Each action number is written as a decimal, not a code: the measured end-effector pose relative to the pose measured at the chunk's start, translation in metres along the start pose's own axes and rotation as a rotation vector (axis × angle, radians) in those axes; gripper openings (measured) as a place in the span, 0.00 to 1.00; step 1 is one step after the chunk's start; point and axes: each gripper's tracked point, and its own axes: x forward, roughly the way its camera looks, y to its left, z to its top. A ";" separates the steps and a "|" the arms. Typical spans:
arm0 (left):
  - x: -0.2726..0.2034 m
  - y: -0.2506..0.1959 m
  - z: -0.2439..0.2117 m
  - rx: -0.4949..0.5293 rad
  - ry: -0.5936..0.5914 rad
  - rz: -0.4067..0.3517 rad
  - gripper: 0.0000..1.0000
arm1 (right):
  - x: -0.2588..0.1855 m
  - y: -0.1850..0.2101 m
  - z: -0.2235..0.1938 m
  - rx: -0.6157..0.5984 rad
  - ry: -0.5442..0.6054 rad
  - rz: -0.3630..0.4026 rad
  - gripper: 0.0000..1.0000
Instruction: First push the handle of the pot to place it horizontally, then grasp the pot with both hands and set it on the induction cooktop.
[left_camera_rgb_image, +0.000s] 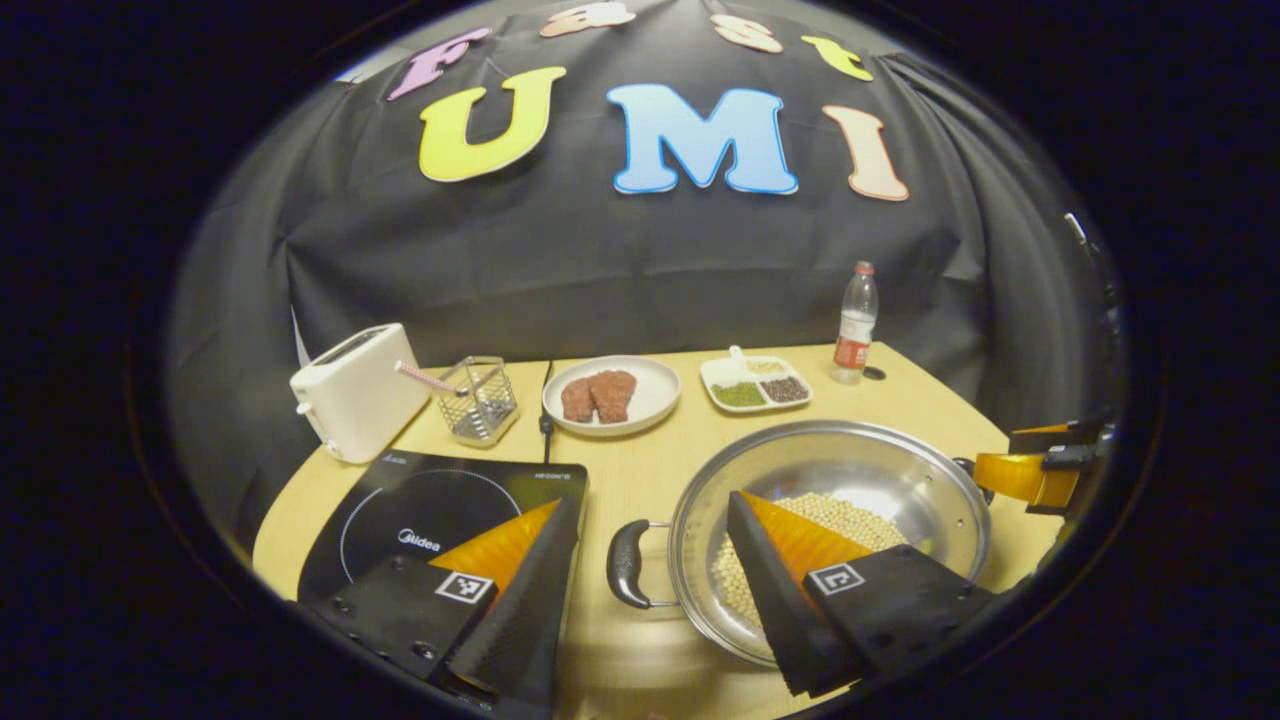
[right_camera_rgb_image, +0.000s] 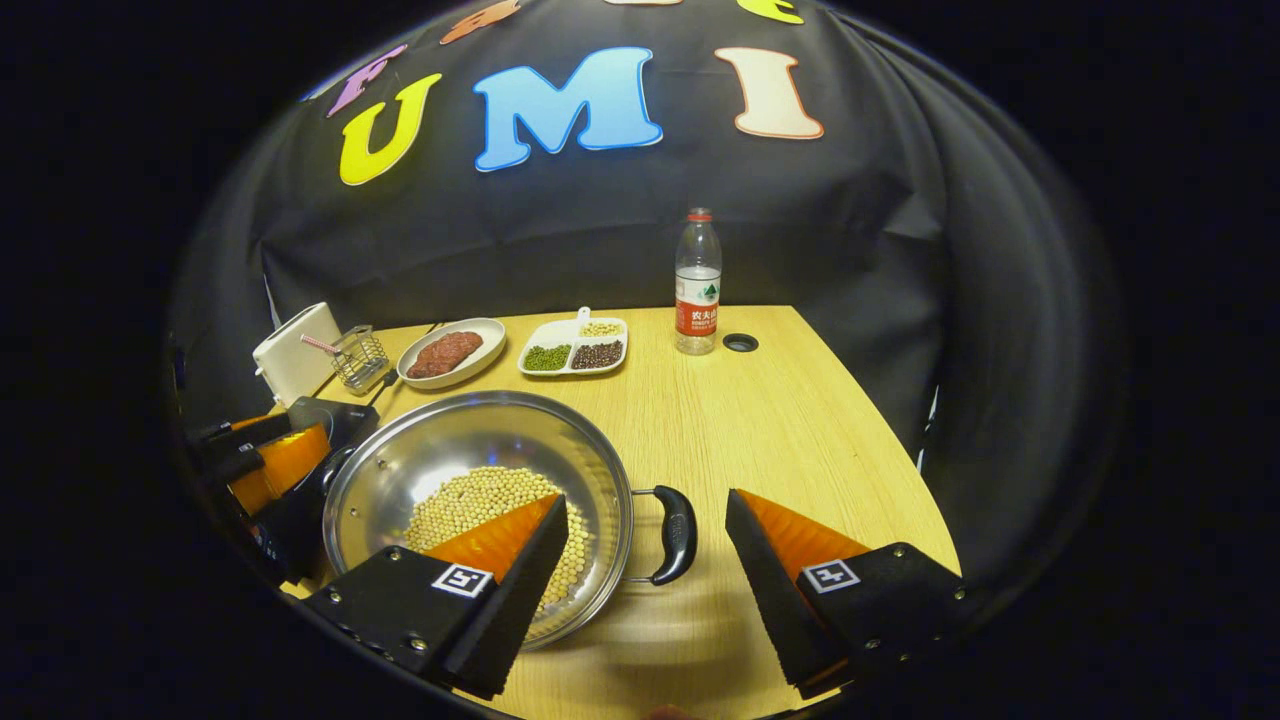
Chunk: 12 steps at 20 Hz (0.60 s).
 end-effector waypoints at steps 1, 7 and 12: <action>0.004 0.001 -0.006 -0.004 0.015 -0.002 0.99 | 0.004 -0.001 -0.001 -0.002 0.005 -0.002 0.97; 0.031 0.001 -0.037 -0.026 0.100 -0.026 0.99 | 0.020 -0.001 -0.013 -0.021 0.049 -0.011 0.97; 0.047 0.002 -0.054 -0.037 0.155 -0.032 1.00 | 0.031 -0.001 -0.023 -0.039 0.088 -0.016 0.97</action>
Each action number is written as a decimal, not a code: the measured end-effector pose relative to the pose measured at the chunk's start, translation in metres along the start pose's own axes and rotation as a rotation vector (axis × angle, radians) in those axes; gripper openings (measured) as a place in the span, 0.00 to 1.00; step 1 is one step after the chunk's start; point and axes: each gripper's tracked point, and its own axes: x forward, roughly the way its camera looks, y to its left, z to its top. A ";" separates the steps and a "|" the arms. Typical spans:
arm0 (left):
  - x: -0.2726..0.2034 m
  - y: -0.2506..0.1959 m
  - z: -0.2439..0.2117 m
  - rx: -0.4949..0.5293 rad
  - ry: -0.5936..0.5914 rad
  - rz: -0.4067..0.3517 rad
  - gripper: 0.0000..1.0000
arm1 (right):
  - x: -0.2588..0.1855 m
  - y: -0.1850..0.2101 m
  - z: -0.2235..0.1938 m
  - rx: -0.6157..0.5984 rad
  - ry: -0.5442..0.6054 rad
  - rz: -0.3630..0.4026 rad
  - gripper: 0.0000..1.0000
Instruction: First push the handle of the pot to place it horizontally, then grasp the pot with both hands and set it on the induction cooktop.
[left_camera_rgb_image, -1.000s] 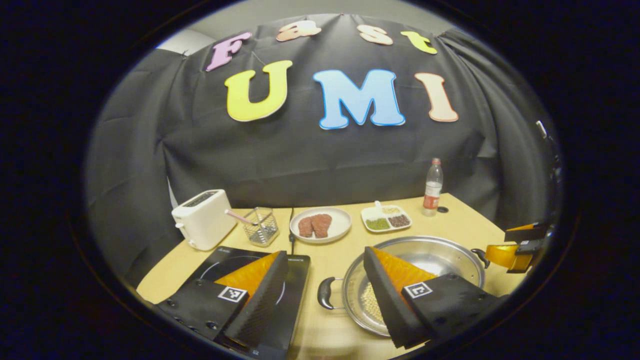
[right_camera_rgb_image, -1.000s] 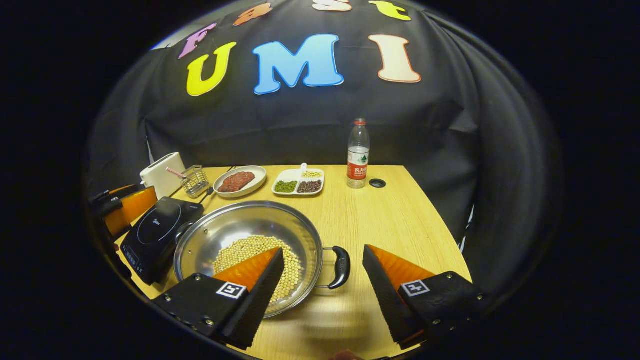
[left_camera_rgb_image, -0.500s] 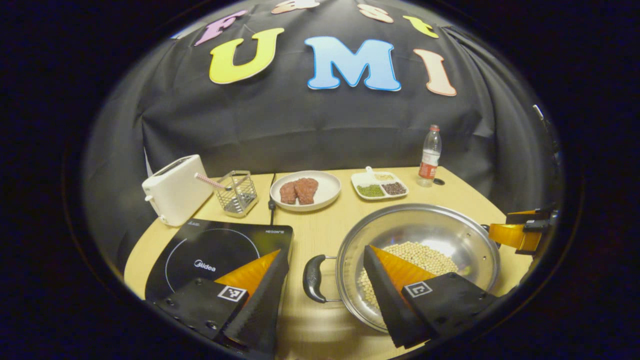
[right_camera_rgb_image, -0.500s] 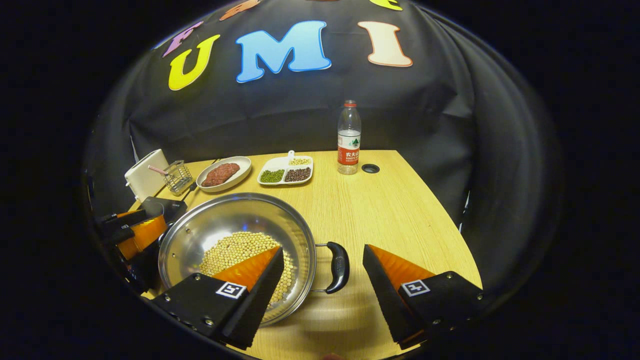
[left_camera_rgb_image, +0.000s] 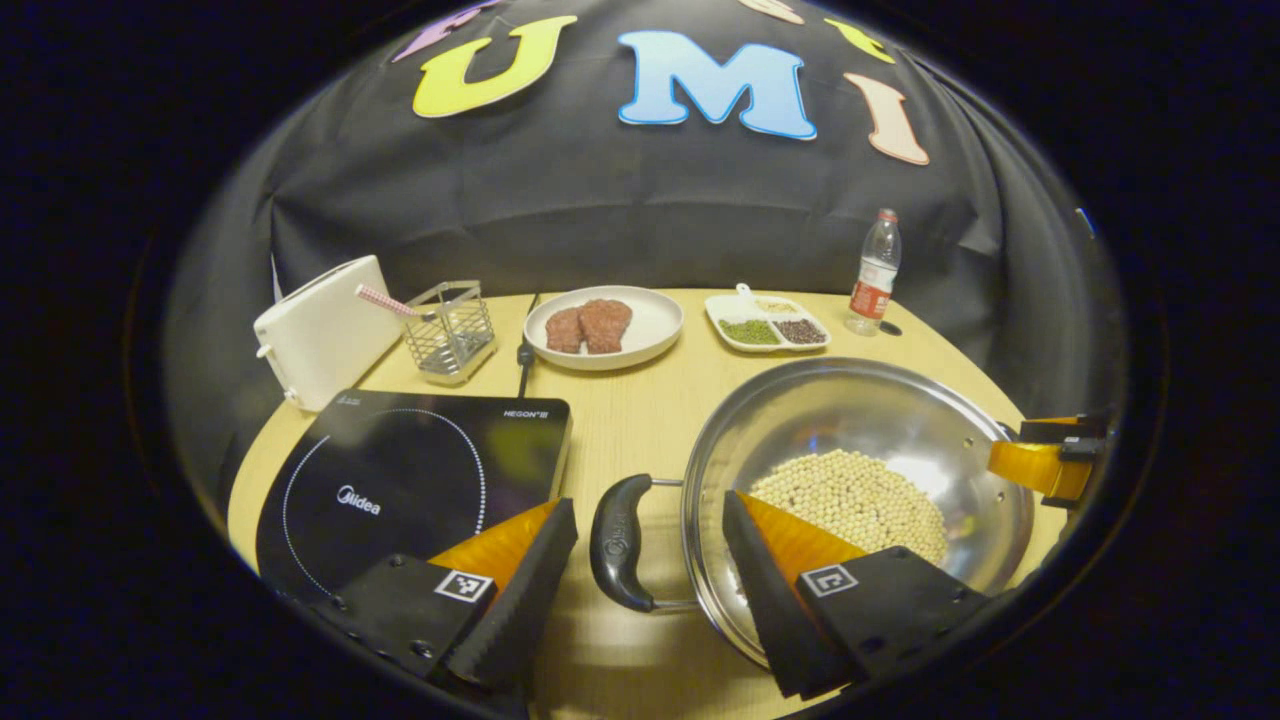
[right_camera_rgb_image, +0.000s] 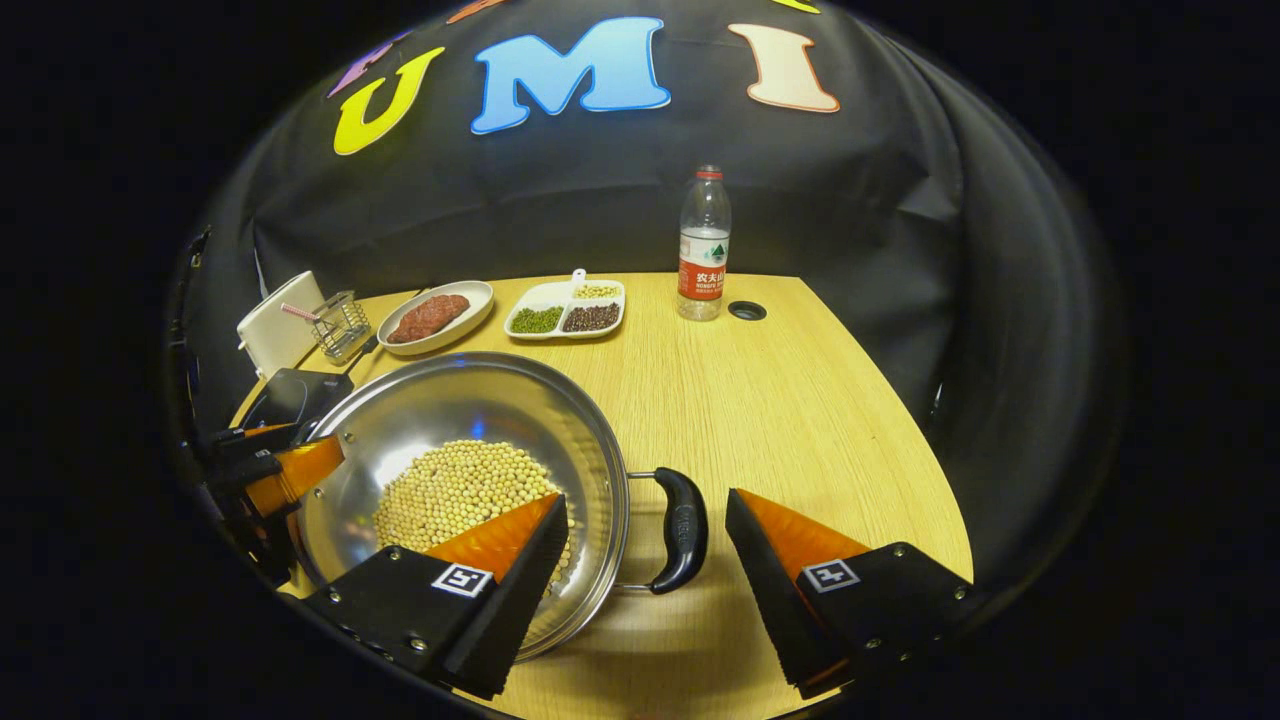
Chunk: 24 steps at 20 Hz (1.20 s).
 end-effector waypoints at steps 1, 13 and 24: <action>0.003 0.000 -0.002 -0.003 0.008 0.000 0.96 | 0.003 0.001 -0.002 -0.004 0.006 0.001 0.97; 0.007 -0.003 -0.004 0.001 0.010 -0.004 0.73 | 0.011 -0.003 -0.011 0.069 0.040 -0.029 0.60; -0.012 0.009 0.012 0.025 -0.030 0.005 0.73 | -0.010 0.007 -0.001 0.050 0.017 -0.037 0.51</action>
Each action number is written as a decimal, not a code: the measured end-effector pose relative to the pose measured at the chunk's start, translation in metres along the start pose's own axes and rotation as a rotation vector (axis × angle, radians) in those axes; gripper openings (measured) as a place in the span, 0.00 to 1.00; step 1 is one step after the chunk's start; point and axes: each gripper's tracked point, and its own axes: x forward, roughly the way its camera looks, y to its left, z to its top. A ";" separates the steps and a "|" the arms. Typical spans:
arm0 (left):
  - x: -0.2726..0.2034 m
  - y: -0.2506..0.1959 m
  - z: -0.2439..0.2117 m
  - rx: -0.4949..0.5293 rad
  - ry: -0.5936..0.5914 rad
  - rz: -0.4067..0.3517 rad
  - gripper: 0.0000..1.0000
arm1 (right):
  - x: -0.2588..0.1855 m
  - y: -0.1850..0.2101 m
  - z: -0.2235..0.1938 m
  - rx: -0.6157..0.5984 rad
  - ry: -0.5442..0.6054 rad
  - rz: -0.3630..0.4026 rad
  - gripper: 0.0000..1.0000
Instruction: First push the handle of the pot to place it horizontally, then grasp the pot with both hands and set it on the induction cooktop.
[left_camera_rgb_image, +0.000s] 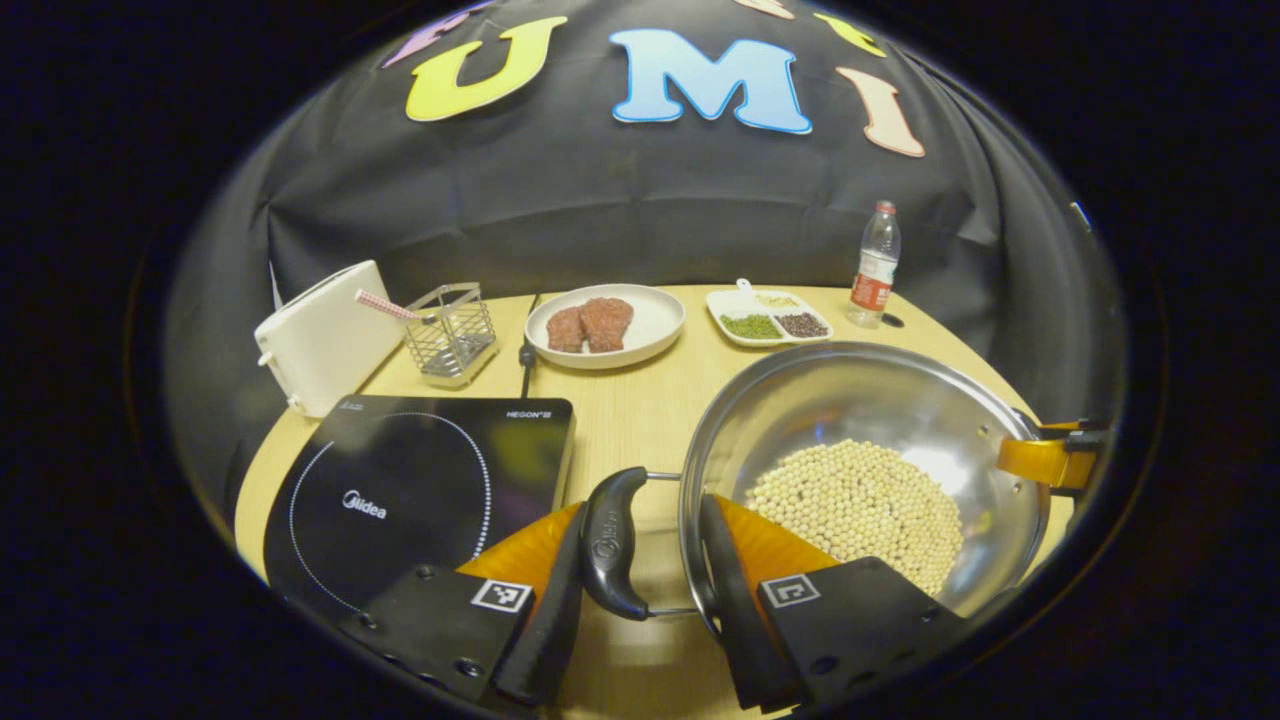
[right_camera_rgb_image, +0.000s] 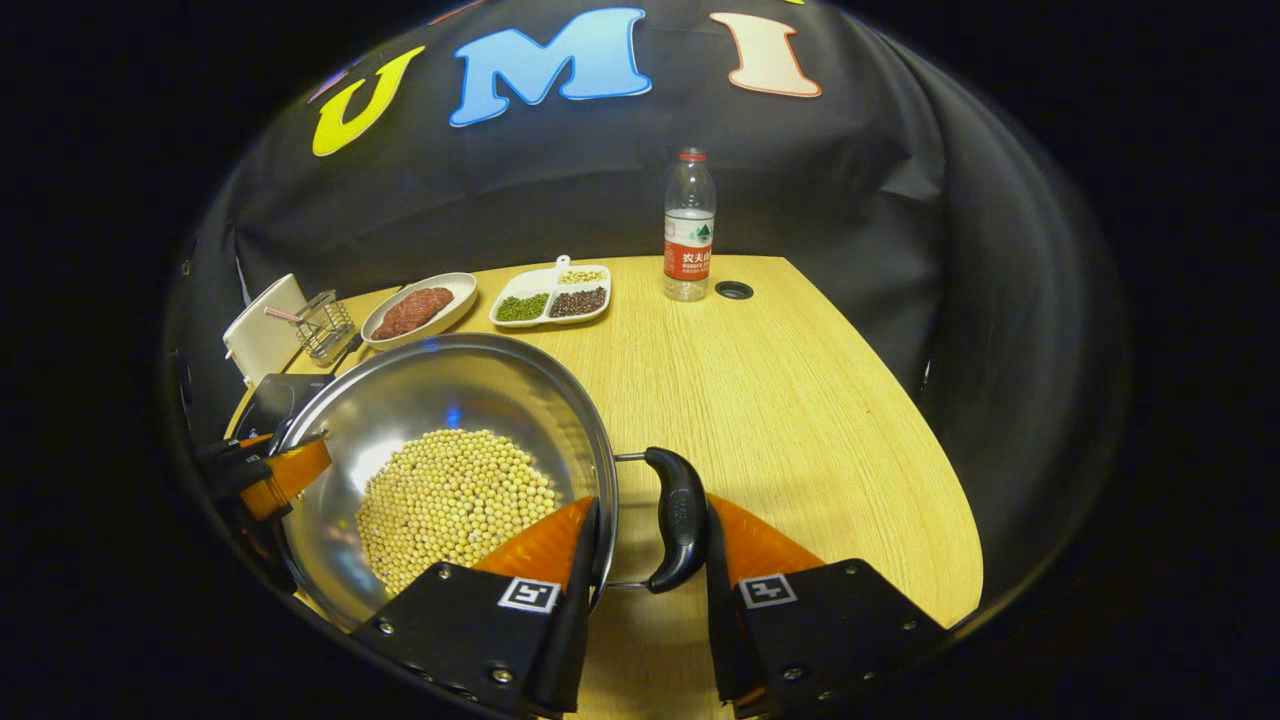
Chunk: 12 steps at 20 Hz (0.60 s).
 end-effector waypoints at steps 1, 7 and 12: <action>-0.005 0.003 0.002 -0.004 -0.008 -0.001 0.65 | -0.005 0.002 0.003 -0.001 -0.007 -0.001 0.51; -0.028 0.028 0.016 -0.005 -0.036 -0.012 0.65 | -0.029 0.025 0.011 0.009 -0.023 -0.007 0.51; -0.043 0.058 0.023 -0.001 -0.054 -0.020 0.69 | -0.044 0.051 0.013 0.021 -0.034 -0.014 0.50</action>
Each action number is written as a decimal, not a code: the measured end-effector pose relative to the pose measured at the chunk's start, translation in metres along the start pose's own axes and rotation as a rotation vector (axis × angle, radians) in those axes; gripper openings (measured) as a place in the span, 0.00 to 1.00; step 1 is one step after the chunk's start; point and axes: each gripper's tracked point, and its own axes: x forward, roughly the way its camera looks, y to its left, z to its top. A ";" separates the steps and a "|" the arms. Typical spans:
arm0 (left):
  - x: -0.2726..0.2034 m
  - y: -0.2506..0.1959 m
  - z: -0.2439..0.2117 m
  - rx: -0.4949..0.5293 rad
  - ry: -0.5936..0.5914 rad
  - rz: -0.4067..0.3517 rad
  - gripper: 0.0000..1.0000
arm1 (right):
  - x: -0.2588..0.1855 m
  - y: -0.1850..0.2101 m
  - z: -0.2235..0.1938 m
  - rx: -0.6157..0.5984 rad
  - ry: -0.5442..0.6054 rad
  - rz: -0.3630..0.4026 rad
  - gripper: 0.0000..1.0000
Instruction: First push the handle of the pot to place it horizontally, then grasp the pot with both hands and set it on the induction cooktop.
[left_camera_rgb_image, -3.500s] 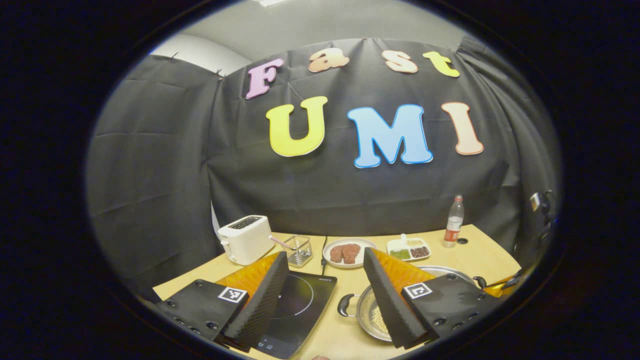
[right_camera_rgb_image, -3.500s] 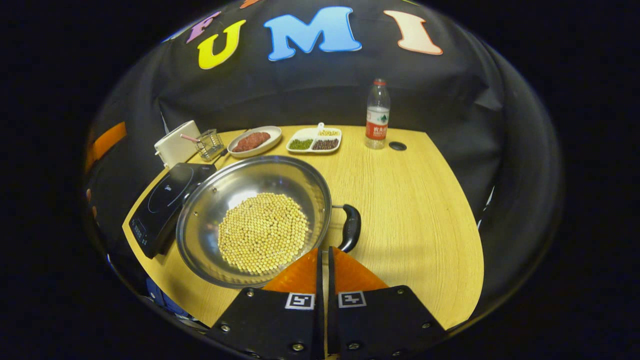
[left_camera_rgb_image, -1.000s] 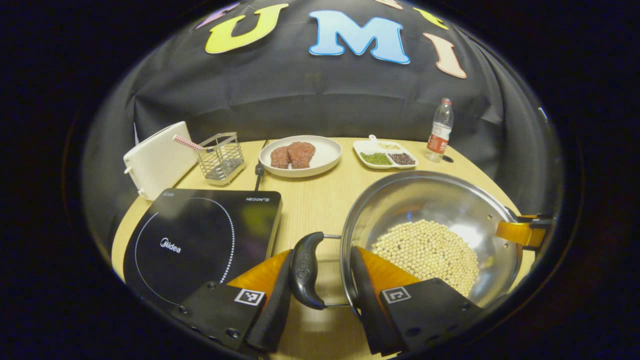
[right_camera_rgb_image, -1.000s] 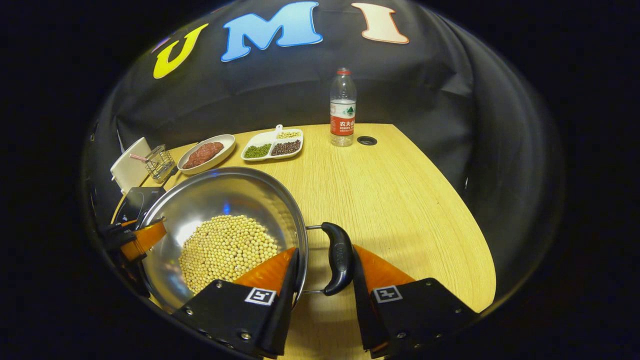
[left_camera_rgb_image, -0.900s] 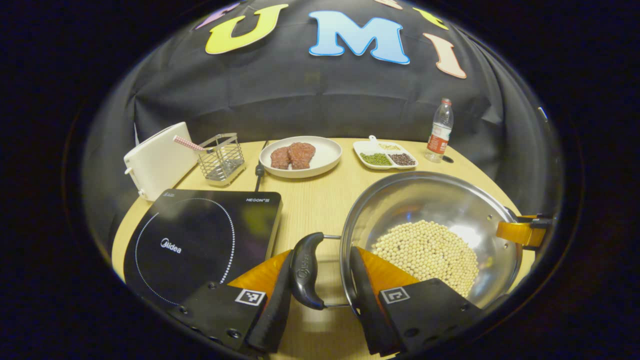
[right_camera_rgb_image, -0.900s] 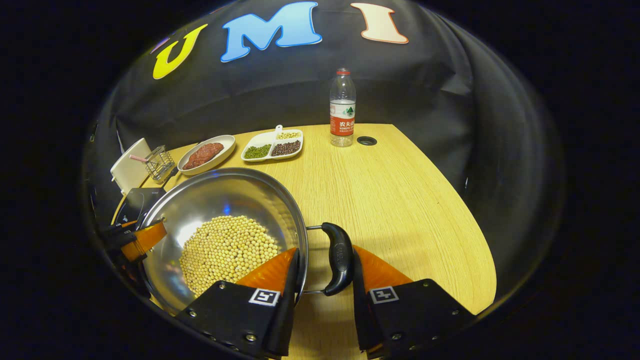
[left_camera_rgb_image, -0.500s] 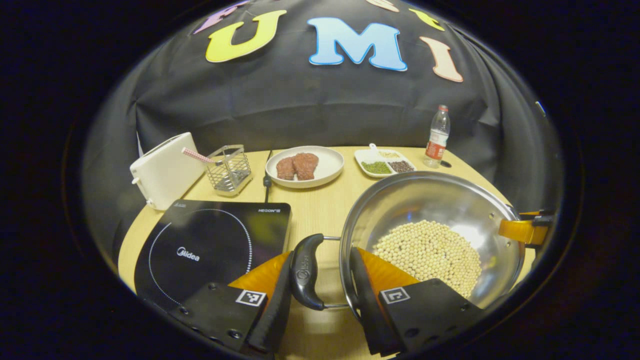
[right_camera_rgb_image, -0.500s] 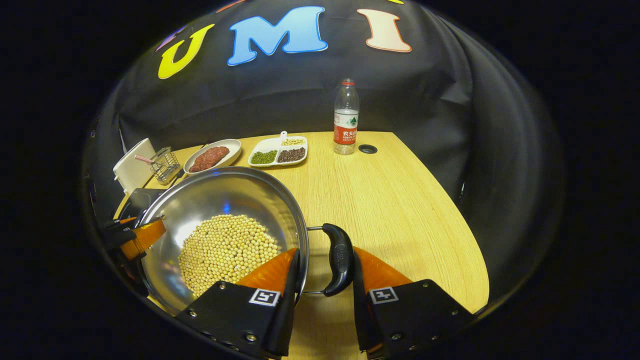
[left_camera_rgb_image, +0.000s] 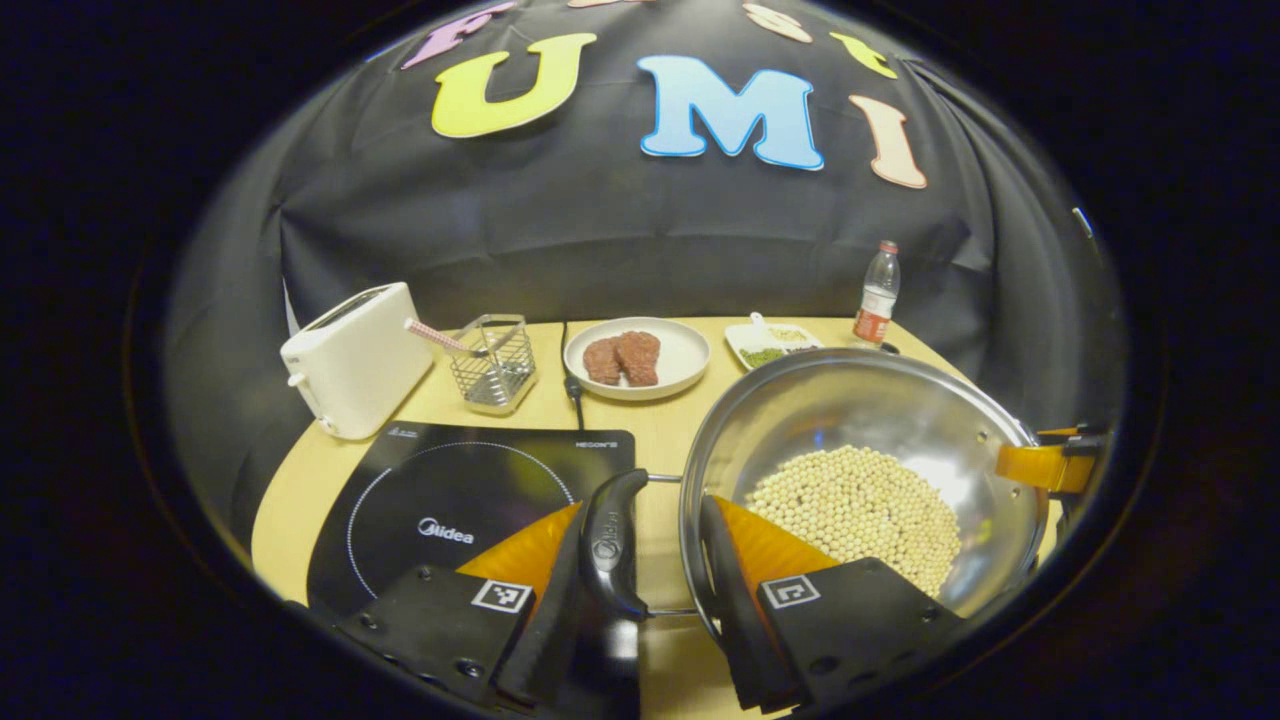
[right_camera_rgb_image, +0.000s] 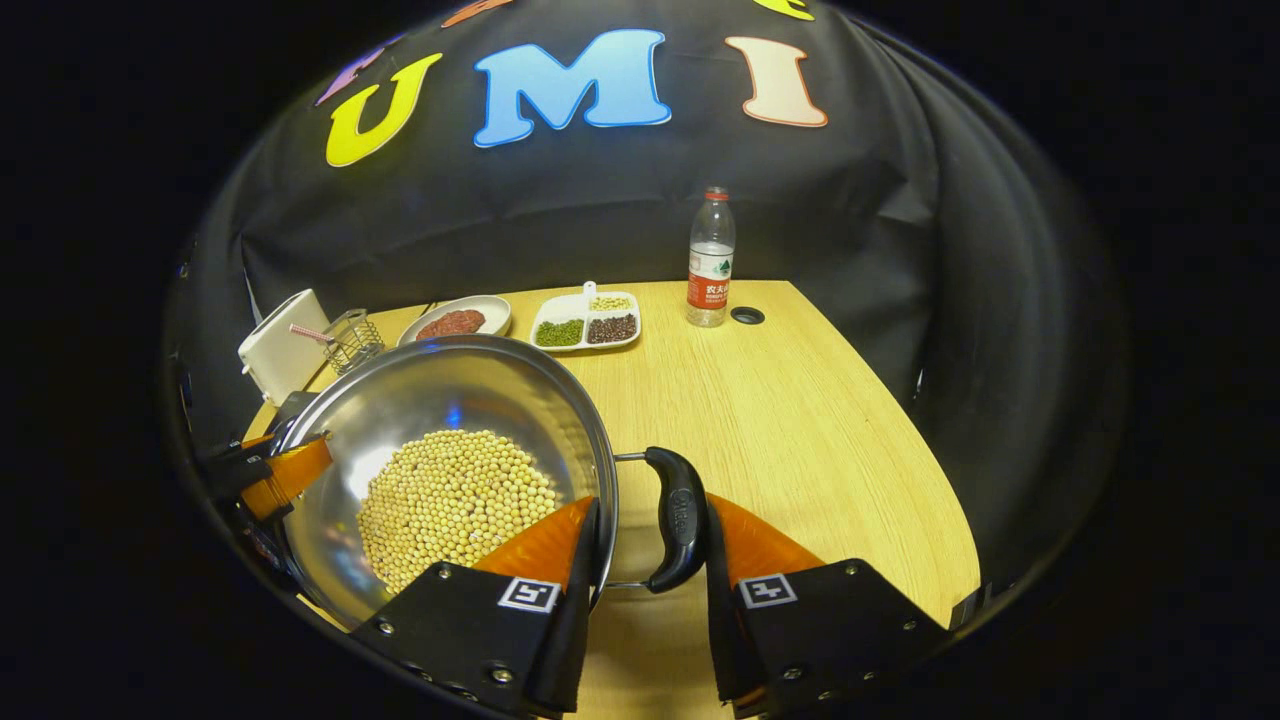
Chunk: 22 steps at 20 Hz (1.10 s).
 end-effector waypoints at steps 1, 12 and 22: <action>-0.003 0.006 0.000 0.002 -0.003 0.000 0.69 | -0.003 0.006 0.001 0.002 -0.004 0.000 0.50; -0.025 0.084 0.003 0.018 -0.028 -0.003 0.69 | -0.027 0.075 -0.007 0.019 -0.024 -0.005 0.51; -0.021 0.153 0.002 0.029 -0.032 -0.023 0.69 | -0.033 0.139 -0.008 0.035 -0.036 -0.028 0.50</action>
